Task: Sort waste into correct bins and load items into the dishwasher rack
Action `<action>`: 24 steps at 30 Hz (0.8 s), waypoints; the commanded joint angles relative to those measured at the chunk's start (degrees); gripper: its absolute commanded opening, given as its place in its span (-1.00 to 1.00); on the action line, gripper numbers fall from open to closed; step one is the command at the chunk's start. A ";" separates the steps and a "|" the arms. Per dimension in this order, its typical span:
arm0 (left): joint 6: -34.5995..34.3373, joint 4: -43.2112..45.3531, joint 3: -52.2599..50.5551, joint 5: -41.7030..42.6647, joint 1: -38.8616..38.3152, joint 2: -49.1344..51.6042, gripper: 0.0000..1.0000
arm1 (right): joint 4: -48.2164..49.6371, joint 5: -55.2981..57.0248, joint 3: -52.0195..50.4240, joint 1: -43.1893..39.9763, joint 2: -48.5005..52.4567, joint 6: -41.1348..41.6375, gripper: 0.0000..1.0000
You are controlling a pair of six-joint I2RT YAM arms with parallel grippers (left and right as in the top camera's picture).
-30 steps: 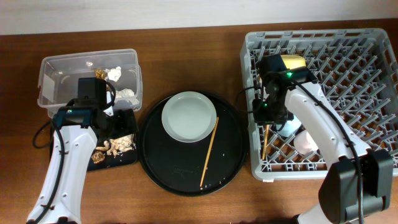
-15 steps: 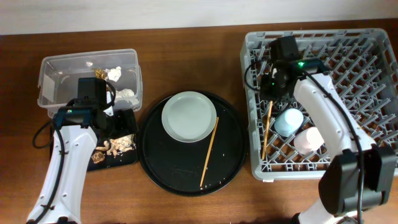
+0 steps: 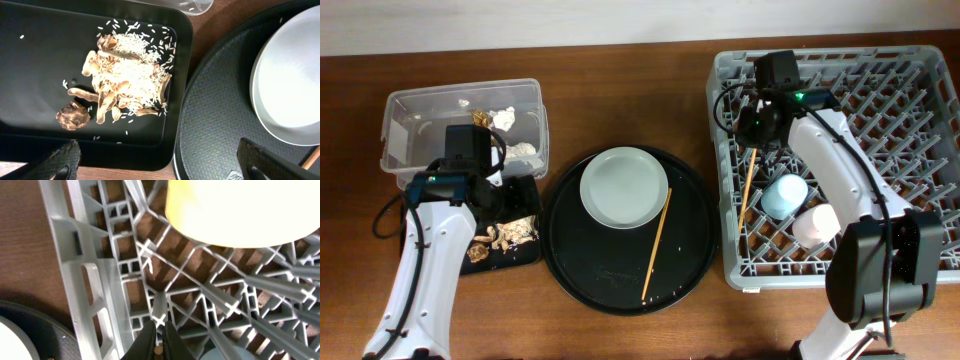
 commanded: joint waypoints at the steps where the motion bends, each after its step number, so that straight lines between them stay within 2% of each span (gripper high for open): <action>1: -0.55 0.07 0.15 0.20 0.20 -0.87 0.98 | 1.84 -4.24 1.40 0.00 0.26 -2.32 -0.79; 2: -0.55 0.04 0.15 0.20 0.20 -0.87 0.99 | 2.47 -5.53 1.40 0.00 0.26 -2.45 0.15; 3: -0.55 0.04 0.15 0.20 0.20 -0.87 0.98 | 2.45 -5.95 1.40 0.00 0.26 -2.47 0.39; 5: -0.55 0.04 0.15 0.20 0.20 -0.87 0.98 | 0.46 -5.97 1.90 0.00 -1.22 -2.45 0.40; 7: -0.55 0.04 0.15 0.20 0.20 -0.87 0.98 | -6.56 -8.13 4.61 0.98 -3.72 -2.43 0.40; 10: -0.55 0.11 0.15 0.20 0.20 -0.87 0.98 | -15.52 -8.70 4.70 9.90 -5.35 -1.68 0.41; 12: -0.55 0.04 0.15 0.20 0.20 -0.87 0.98 | -17.55 -8.72 4.17 18.14 -5.22 2.27 0.41; 14: -0.55 -0.04 0.15 0.20 0.20 -0.87 0.99 | -17.92 -8.79 0.04 25.03 -5.20 12.13 0.43; 16: -0.55 -0.02 0.15 0.20 0.20 -0.87 0.98 | -16.15 -8.79 -5.40 28.76 -5.20 16.00 0.43; 18: -0.55 0.02 0.15 0.22 0.20 -0.87 0.98 | -6.97 -8.74 -15.04 33.24 -5.20 18.49 0.43; 21: -0.55 -0.02 0.15 0.22 0.20 -0.87 0.98 | -0.76 -6.78 -21.70 34.25 -5.20 23.71 0.43; 24: -0.55 0.00 0.15 0.22 0.20 -0.87 0.99 | 3.32 -6.05 -24.96 34.25 -5.20 23.74 0.43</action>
